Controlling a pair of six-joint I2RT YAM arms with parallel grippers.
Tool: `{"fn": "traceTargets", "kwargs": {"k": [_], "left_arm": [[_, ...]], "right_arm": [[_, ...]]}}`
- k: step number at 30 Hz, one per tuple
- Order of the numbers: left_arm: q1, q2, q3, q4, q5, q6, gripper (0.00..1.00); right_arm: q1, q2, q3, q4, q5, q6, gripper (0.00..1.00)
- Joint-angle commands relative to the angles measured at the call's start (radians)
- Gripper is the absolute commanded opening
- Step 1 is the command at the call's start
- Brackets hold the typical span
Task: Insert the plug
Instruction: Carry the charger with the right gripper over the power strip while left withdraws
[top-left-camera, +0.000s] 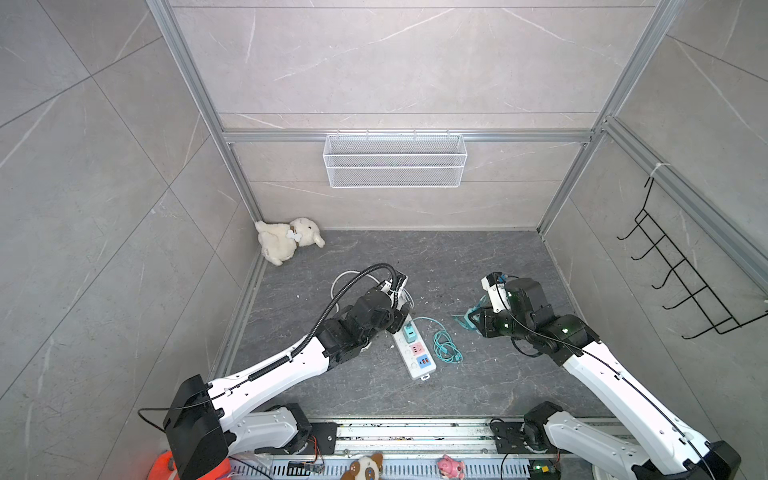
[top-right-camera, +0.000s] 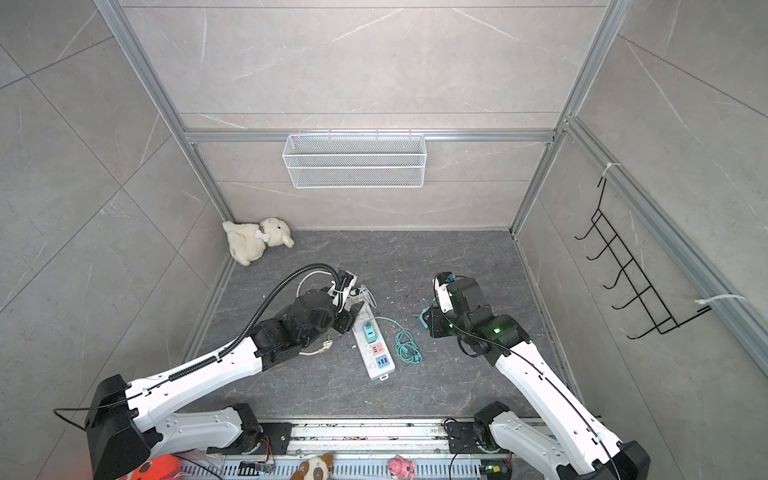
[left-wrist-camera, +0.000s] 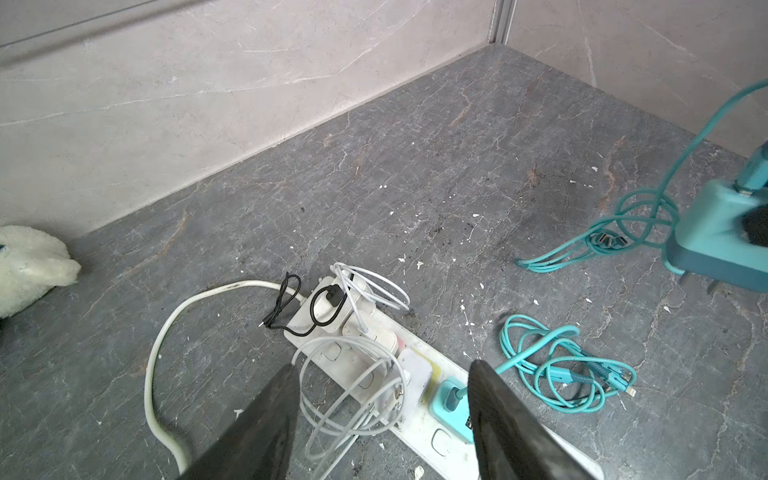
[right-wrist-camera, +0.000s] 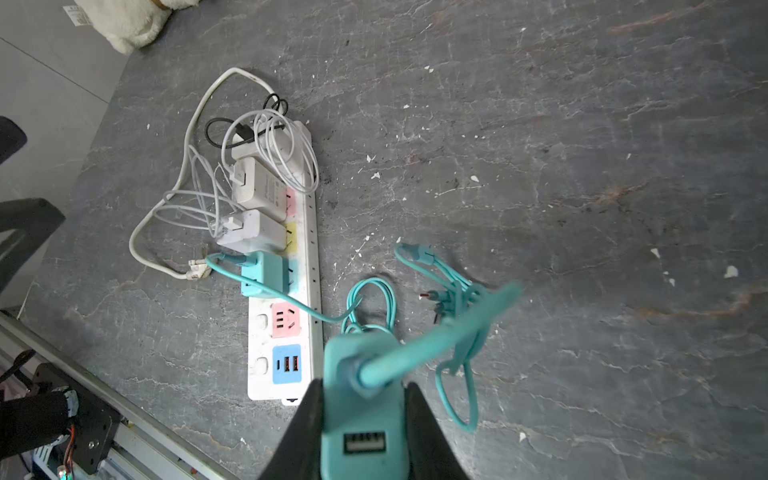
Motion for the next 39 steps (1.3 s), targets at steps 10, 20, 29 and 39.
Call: {"fn": "traceTargets", "kwargs": {"k": [10,20,29,39], "left_arm": [[0.0,-0.044,-0.014,-0.001,-0.035,-0.032,0.66],[0.001,-0.02,-0.015,0.001,-0.052,-0.033,0.66],[0.002,-0.063,-0.044,-0.001,-0.075,-0.078,0.67],[0.003,-0.117,-0.101,-0.059,-0.136,-0.107,0.67]], "right_arm": [[0.137,-0.016,-0.035,0.045,0.098,0.025,0.06],[0.276,0.018,-0.052,0.077,0.189,0.05,0.06],[0.445,0.088,-0.054,0.158,0.288,0.066,0.05],[0.598,0.218,-0.038,0.288,0.414,0.075,0.05]]}}
